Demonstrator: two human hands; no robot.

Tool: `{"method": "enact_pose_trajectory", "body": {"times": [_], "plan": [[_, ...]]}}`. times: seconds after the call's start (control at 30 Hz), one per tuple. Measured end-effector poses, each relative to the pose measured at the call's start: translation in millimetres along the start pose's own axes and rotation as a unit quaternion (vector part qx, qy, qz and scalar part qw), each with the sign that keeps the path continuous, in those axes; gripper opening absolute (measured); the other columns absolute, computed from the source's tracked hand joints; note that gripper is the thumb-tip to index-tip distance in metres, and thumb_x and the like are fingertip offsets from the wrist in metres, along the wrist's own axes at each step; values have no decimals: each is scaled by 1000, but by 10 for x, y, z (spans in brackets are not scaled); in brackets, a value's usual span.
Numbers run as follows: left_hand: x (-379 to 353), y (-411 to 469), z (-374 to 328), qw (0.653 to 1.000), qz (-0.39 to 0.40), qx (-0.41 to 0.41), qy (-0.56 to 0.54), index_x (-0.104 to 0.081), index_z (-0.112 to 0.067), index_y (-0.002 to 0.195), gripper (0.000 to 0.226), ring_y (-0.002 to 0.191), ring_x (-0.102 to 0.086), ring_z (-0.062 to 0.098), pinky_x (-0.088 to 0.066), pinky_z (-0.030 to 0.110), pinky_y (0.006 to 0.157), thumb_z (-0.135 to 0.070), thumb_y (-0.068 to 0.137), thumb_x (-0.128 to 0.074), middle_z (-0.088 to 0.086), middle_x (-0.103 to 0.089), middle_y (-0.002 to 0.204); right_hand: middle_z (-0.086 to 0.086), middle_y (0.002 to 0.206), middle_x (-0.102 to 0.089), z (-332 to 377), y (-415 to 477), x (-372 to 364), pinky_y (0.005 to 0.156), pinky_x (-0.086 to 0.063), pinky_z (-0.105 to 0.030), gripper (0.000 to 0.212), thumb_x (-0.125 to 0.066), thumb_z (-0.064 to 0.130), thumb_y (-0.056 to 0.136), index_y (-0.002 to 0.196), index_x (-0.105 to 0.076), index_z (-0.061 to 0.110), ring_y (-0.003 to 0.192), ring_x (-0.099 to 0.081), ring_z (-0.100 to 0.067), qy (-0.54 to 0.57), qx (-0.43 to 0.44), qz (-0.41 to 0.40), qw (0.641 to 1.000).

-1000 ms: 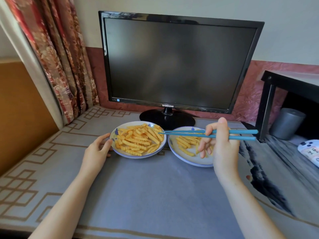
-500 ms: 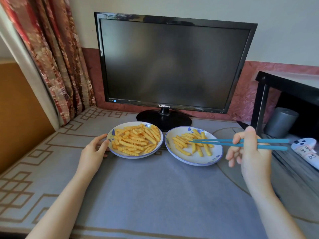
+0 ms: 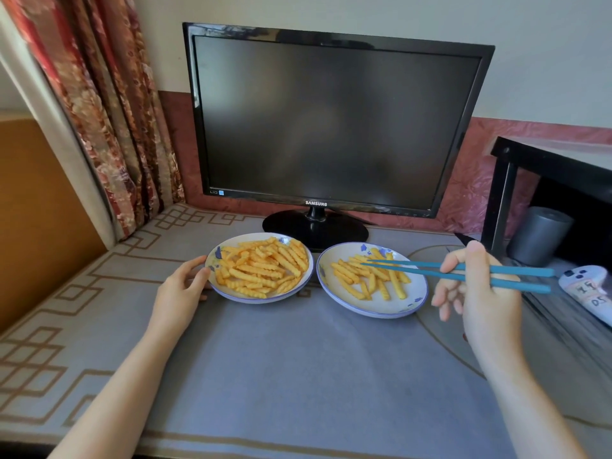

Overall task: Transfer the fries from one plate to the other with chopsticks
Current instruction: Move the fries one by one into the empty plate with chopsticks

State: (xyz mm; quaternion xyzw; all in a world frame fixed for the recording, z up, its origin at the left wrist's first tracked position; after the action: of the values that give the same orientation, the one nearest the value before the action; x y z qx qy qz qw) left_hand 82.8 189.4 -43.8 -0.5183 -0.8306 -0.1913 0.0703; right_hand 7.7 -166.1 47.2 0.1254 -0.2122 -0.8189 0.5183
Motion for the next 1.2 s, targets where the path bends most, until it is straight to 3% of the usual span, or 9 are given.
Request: {"method": "enact_pose_trajectory", "body": {"times": [0.37, 0.53, 0.63, 1.03, 1.2], "plan": [[4, 9, 10, 1000, 0, 2, 3, -57, -15, 126, 30, 72, -60, 7, -43, 2, 51, -18, 97, -48, 3, -67, 96, -11, 42, -48, -24, -6, -742, 35, -31, -16, 42, -33, 26, 103, 70, -51, 7, 30, -39, -17, 63, -31, 103, 992], [1, 21, 30, 1000, 2, -3, -1, -58, -14, 125, 30, 74, -60, 3, -46, 4, 52, -16, 97, -48, 4, -67, 95, -19, 47, -49, -88, 34, -985, 36, -32, -21, 43, -34, 29, 103, 72, -51, 5, 32, -40, -21, 45, -36, 151, 987], [-4, 30, 50, 1000, 8, -5, -9, -59, -14, 124, 29, 75, -61, 1, -48, 6, 52, -14, 97, -49, 3, -67, 94, -12, 43, -51, -145, 32, -1052, 38, -34, -25, 44, -34, 30, 103, 69, -51, 7, 33, -40, -23, 33, -49, 164, 985], [0, 20, 41, 1000, 10, -3, -6, -58, -16, 125, 29, 76, -61, 2, -47, 5, 52, -17, 97, -48, -9, -65, 87, -10, 38, -49, -5, 94, -623, 35, -29, -17, 45, -34, 32, 102, 66, -47, 9, 30, -39, -21, 91, -73, 15, 993], [-1, 15, 35, 1000, 4, -5, -8, -58, -15, 125, 30, 75, -60, 4, -46, 4, 51, -16, 97, -48, -1, -66, 93, -9, 37, -49, 50, 132, -203, 34, -27, -17, 44, -32, 29, 103, 66, -46, 10, 28, -39, -19, 67, -33, -39, 996]]}}
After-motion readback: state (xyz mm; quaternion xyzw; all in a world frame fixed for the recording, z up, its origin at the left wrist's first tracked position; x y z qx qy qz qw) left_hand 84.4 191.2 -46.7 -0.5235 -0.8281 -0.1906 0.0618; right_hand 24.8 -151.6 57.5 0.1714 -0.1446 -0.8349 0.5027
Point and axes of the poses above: each hand's wrist, its own y-axis towards the middle knuckle, its own x-axis out of the back of the hand, z = x × y, the point moved 1 cm from there along y, towards the middle knuckle
